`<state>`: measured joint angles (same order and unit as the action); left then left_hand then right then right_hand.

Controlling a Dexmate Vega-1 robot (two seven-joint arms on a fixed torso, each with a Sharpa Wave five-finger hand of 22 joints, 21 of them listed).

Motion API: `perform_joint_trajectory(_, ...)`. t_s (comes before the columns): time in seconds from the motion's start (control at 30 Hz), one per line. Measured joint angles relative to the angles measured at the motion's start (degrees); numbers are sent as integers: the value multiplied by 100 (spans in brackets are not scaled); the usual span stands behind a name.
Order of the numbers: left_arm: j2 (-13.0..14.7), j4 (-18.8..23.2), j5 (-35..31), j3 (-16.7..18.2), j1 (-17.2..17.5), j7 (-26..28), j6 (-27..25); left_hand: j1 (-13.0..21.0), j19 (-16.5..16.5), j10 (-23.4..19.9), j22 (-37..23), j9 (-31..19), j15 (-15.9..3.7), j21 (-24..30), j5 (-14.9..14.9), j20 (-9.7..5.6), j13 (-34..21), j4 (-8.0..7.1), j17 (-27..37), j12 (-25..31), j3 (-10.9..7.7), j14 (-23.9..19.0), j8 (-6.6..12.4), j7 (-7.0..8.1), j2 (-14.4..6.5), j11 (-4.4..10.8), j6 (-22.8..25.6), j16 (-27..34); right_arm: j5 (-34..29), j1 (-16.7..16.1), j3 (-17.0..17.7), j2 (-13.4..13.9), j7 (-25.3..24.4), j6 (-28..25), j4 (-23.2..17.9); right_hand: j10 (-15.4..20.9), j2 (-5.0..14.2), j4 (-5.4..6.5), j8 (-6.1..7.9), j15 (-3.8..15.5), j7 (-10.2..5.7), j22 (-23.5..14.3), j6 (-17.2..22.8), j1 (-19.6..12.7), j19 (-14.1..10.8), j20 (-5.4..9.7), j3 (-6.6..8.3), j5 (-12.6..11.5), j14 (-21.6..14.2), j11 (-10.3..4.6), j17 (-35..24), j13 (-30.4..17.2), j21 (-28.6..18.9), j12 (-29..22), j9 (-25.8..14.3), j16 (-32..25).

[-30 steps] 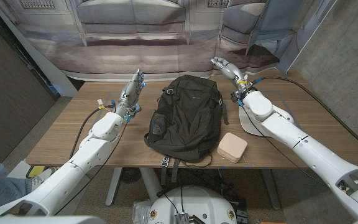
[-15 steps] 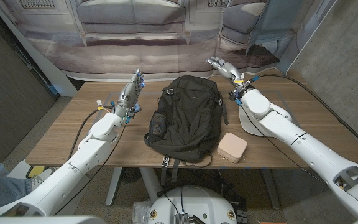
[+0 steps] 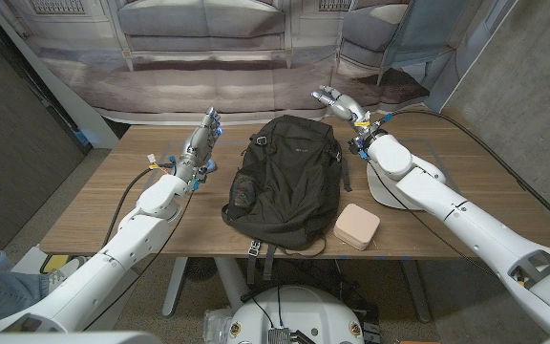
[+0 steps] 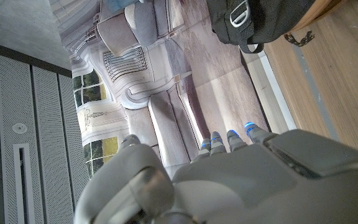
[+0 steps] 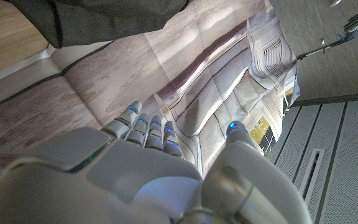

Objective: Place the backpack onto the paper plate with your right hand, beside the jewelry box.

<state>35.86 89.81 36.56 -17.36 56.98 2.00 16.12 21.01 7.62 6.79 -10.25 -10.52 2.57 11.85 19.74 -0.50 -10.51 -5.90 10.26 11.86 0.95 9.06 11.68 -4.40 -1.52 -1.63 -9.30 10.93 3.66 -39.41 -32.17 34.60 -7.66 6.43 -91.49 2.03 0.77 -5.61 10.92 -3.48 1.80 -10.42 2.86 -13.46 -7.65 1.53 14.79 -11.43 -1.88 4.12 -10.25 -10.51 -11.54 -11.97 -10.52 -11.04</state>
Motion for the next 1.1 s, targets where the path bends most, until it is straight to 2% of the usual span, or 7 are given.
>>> perform_joint_trajectory(0.1, 3, 17, -1, 9, 16, 5, 0, 0, 0, 0, 0, 0, 0, 0, 0, 0, 0, 0, 0, 0, 0, 0, 0, 0, 0, 0, 0, 0, -56, 33, -27, 4, 12, -35, -23, -2, 31, -2, 0, -40, -99, 3, -21, -31, -20, -27, 2, 0, -41, -2, 0, 0, 0, 0, 0, 0)
perform_joint_trajectory(0.5, 15, 70, -8, 28, 70, 15, 39, 30, 0, 0, 0, 0, 0, 0, 0, 60, 0, 0, 0, 0, 0, 0, -23, 0, -30, 0, 0, 0, -366, 189, -156, 23, 105, -241, -94, -63, 11, -62, 0, -178, -192, 3, -51, -110, 116, -216, 31, -1, 37, -63, 0, 0, 0, 33, 0, 28)
perform_joint_trajectory(0.63, 15, 81, -16, 29, 76, 16, 46, 30, 0, 0, 0, 0, 0, 0, 0, 60, 0, 0, 0, 0, 0, 0, -23, 0, -30, 0, 0, 0, -501, 252, -209, 31, 129, -332, -117, -94, 0, -78, 0, -194, -223, 2, -82, -121, 171, -206, 16, -2, 102, -94, 0, 0, 34, 33, 0, 35)
perform_joint_trajectory(0.77, 14, 84, -24, 28, 78, 18, 61, 30, 0, 0, 0, 0, 0, 0, 0, 60, 0, 0, 0, 0, 0, 0, -23, 31, -30, 0, 31, 0, -633, 310, -267, 44, 140, -430, -145, -125, 2, -92, 0, -175, -223, 2, -82, -122, 234, -185, 13, -2, 139, -63, 0, 0, 34, 33, 0, 68)
perform_joint_trajectory(1.1, 7, 97, -31, 29, 87, 19, 80, 53, 0, 0, 0, 0, 0, 0, 0, 60, 0, 24, 0, 0, 23, 0, -22, 31, -53, 0, 31, 0, -912, 405, -363, 67, 157, -647, -223, -124, -9, -114, 0, -198, -243, 2, -102, -190, 302, -234, 17, -2, 180, -63, 0, 0, 79, 33, -29, 68)
